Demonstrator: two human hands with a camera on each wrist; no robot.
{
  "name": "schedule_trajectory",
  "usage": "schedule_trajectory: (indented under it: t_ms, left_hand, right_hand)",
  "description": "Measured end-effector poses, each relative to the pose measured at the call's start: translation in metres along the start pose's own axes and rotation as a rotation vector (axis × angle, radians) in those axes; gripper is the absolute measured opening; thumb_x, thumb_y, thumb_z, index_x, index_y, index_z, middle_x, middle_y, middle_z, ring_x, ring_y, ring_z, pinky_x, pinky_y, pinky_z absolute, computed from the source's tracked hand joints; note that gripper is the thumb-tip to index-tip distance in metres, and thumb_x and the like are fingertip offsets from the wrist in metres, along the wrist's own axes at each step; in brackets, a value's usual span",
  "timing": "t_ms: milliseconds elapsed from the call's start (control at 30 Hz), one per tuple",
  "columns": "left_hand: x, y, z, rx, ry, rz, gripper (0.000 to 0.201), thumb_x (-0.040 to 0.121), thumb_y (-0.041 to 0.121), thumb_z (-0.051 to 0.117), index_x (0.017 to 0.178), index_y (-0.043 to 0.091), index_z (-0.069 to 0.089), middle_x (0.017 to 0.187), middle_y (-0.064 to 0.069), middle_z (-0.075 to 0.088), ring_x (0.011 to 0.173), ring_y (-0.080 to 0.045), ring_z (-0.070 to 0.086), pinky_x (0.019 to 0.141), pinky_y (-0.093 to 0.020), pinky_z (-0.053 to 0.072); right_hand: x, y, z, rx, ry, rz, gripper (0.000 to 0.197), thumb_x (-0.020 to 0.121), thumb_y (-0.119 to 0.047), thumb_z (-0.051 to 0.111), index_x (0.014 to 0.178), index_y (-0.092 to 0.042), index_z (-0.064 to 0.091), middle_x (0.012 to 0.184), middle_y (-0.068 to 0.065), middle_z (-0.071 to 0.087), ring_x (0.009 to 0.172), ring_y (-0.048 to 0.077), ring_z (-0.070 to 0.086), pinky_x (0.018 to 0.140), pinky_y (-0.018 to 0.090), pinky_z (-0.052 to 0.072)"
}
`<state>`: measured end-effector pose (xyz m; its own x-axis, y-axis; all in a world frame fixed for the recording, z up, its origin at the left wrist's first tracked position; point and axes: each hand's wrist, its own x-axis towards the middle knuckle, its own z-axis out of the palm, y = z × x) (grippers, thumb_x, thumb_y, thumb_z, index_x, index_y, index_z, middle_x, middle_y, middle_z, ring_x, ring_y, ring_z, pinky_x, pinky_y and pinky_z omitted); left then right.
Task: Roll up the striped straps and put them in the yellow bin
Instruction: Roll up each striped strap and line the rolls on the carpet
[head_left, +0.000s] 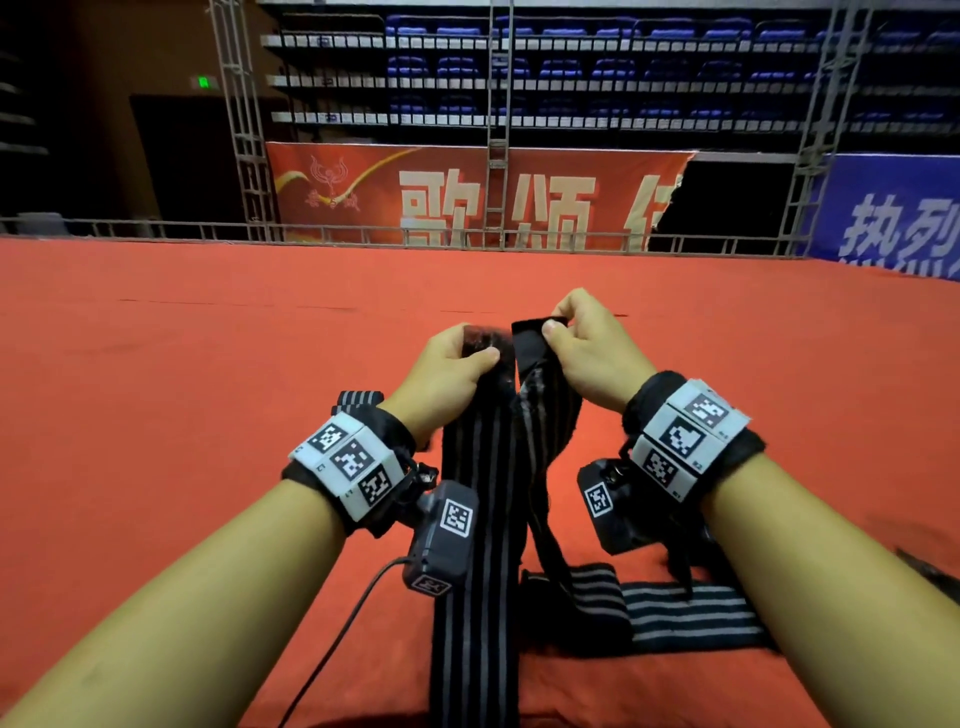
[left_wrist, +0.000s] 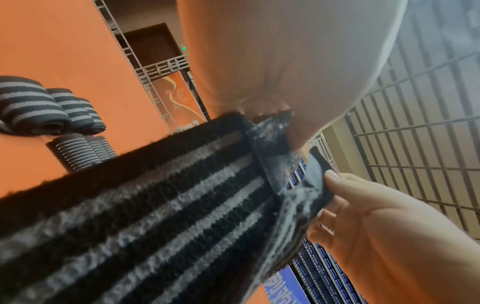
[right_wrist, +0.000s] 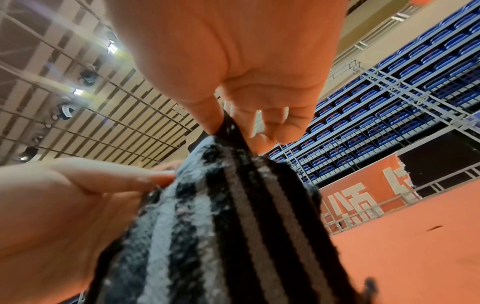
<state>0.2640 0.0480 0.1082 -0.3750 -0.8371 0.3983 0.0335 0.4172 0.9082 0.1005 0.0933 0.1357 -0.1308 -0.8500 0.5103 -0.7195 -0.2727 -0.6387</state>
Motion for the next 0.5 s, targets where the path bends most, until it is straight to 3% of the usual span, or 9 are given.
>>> schedule_trajectory:
  t_ms: [200, 400, 500]
  left_hand:
    - [-0.005, -0.009, -0.002, 0.036, -0.028, -0.026, 0.023, 0.098, 0.002, 0.050, 0.099, 0.015, 0.069, 0.096, -0.005, 0.074, 0.087, -0.018, 0.071, 0.083, -0.035, 0.058]
    - [-0.006, -0.012, 0.003, 0.034, -0.003, -0.020, 0.017, 0.097, 0.008, 0.057, 0.088, 0.014, 0.070, 0.085, -0.006, 0.071, 0.078, -0.017, 0.067, 0.075, -0.033, 0.056]
    - [-0.003, -0.010, -0.003, 0.082, 0.028, 0.026, 0.014, 0.095, 0.006, 0.060, 0.088, 0.014, 0.069, 0.083, -0.003, 0.071, 0.076, -0.015, 0.067, 0.074, -0.031, 0.056]
  right_hand:
    - [-0.006, 0.008, 0.019, -0.010, -0.003, 0.046, 0.012, 0.097, -0.021, 0.046, 0.087, -0.015, 0.045, 0.066, -0.001, 0.046, 0.059, 0.017, 0.040, 0.055, 0.031, 0.030]
    - [-0.005, 0.009, 0.027, 0.031, 0.015, 0.043, 0.010, 0.095, -0.019, 0.051, 0.086, -0.015, 0.048, 0.067, -0.001, 0.049, 0.061, 0.017, 0.045, 0.056, 0.030, 0.035]
    - [-0.003, 0.016, 0.021, 0.175, -0.003, 0.073, 0.010, 0.081, -0.014, 0.054, 0.075, -0.021, 0.054, 0.066, 0.000, 0.057, 0.064, 0.019, 0.052, 0.062, 0.034, 0.044]
